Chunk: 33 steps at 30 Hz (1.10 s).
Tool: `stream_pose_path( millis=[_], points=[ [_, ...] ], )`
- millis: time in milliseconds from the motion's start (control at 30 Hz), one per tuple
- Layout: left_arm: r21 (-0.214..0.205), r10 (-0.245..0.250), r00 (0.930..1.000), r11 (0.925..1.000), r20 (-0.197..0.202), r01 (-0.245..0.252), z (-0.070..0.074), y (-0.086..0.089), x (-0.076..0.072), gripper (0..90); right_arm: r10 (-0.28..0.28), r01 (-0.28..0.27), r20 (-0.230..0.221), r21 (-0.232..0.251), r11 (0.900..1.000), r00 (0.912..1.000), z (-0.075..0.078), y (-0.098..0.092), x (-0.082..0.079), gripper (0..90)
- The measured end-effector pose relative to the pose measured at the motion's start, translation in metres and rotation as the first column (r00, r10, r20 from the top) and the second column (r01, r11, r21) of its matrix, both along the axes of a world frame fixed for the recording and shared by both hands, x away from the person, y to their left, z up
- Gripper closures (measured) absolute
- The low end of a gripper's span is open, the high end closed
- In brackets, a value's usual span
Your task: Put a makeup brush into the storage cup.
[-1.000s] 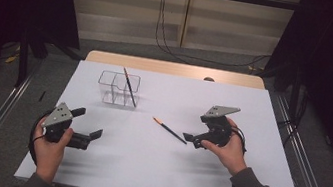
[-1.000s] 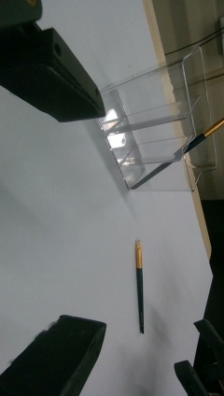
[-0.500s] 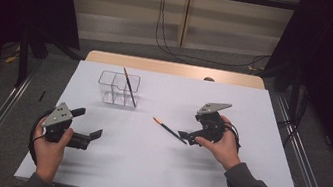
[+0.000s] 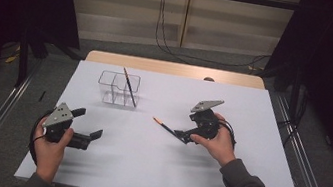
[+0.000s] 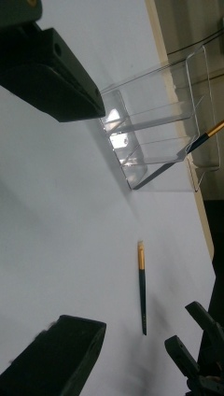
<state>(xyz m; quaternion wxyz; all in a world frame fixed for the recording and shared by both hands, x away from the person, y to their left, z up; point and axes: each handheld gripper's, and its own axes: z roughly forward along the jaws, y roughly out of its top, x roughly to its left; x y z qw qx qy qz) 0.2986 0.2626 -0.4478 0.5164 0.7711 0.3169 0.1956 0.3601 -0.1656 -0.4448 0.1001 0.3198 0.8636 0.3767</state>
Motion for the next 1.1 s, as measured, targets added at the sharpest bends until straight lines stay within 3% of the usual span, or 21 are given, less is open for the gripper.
stream_pose_path(
  millis=[300, 533, 800, 867, 900, 1100],
  points=[
    [0.003, 0.004, 1.0, 1.0, -0.002, -0.004, 0.0, 0.0, 0.0, 0.5, 0.025, -0.026, -0.027, -0.013, 0.9996, 0.9993, -0.001, 0.006, 0.003, 17.6],
    [0.004, 0.004, 1.0, 1.0, -0.002, -0.004, 0.0, -0.001, 0.0, 0.5, 0.044, -0.046, -0.032, -0.05, 0.9977, 0.9985, -0.002, 0.012, 0.005, 24.2],
    [0.014, -0.006, 1.0, 0.9999, 0.0, 0.006, -0.001, 0.0, 0.001, 0.5, 0.047, -0.05, -0.058, -0.059, 0.997, 0.9972, -0.005, 0.014, 0.008, 33.8],
    [0.01, -0.004, 1.0, 0.9999, -0.007, 0.004, -0.001, -0.001, 0.001, 0.6, 0.059, -0.063, -0.073, -0.049, 0.9968, 0.9956, -0.007, 0.014, 0.009, 43.2],
    [0.009, -0.003, 1.0, 1.0, -0.009, 0.003, -0.001, -0.001, 0.001, 0.6, 0.053, -0.057, -0.095, -0.047, 0.9972, 0.9941, -0.008, 0.014, 0.009, 43.3],
    [0.009, -0.004, 0.9999, 1.0, -0.01, 0.004, -0.002, -0.001, 0.001, 0.6, 0.061, -0.07, -0.108, -0.081, 0.9942, 0.9923, -0.01, 0.016, 0.009, 48.4]
  ],
)
